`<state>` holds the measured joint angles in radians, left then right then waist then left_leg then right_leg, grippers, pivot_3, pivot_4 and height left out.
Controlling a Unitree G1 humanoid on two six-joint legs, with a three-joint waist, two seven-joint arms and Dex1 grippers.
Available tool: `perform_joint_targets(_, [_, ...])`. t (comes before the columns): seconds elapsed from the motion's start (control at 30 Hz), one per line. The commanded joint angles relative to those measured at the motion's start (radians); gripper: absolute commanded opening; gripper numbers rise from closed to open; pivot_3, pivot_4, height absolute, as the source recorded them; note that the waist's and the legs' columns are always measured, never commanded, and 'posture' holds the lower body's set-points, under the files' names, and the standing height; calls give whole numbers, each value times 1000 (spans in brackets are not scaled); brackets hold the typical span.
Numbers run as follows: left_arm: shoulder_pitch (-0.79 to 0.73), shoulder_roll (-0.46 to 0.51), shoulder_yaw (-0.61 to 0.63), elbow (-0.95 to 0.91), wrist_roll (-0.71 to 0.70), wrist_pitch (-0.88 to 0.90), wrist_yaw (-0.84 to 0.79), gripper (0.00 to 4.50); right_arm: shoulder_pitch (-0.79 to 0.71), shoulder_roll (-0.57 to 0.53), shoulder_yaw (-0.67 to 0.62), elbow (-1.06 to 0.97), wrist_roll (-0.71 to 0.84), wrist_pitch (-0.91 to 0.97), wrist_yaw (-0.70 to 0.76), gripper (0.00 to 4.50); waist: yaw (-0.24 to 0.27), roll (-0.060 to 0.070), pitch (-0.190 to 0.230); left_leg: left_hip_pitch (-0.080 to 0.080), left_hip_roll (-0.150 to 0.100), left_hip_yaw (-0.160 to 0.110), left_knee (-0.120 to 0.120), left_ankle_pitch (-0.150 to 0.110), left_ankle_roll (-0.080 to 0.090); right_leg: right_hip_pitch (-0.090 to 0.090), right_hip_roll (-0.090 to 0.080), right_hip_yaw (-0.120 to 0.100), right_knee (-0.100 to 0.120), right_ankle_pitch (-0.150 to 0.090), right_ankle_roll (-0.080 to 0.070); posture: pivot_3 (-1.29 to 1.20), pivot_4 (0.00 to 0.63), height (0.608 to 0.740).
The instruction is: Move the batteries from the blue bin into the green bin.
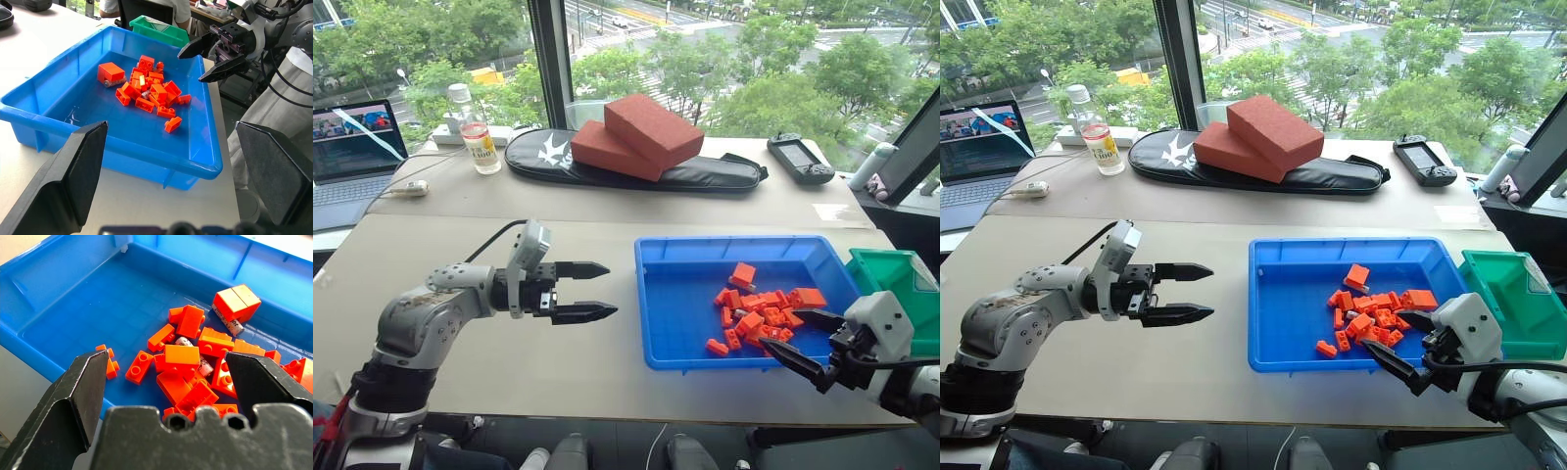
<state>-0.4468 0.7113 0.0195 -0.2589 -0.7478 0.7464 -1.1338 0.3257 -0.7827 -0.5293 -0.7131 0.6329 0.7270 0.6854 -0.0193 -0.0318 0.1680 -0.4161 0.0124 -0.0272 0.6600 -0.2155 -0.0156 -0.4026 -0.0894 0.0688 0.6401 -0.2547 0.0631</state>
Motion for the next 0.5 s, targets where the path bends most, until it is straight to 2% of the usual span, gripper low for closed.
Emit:
perform_joint_targets(0.03, [-10,0,13,-12,-1,-19,-3,4500,-13,-8,-15,-4,-6,-25,1,4418,0,0,0,0,0,0,0,0,0,0,0,0,0,0,0,0,150,740])
perform_joint_targets(0.27, [-1,-2,-21,-6,42,-72,-32,4500,-44,-96,10,30,-57,-16,37,4418,0,0,0,0,0,1,0,0,0,0,0,0,0,0,0,0,150,740])
perform_joint_targets(0.4, [0,-6,-43,2,65,-101,-47,4500,-114,-214,90,92,-117,23,55,4418,-1,0,0,0,0,1,0,0,0,0,0,0,0,0,0,0,150,740])
perform_joint_targets(0.5, [-6,-18,-44,3,60,-104,-45,4500,-223,-256,165,217,-198,80,-38,4418,1,0,0,0,0,1,1,0,0,0,0,0,0,0,0,0,150,740])
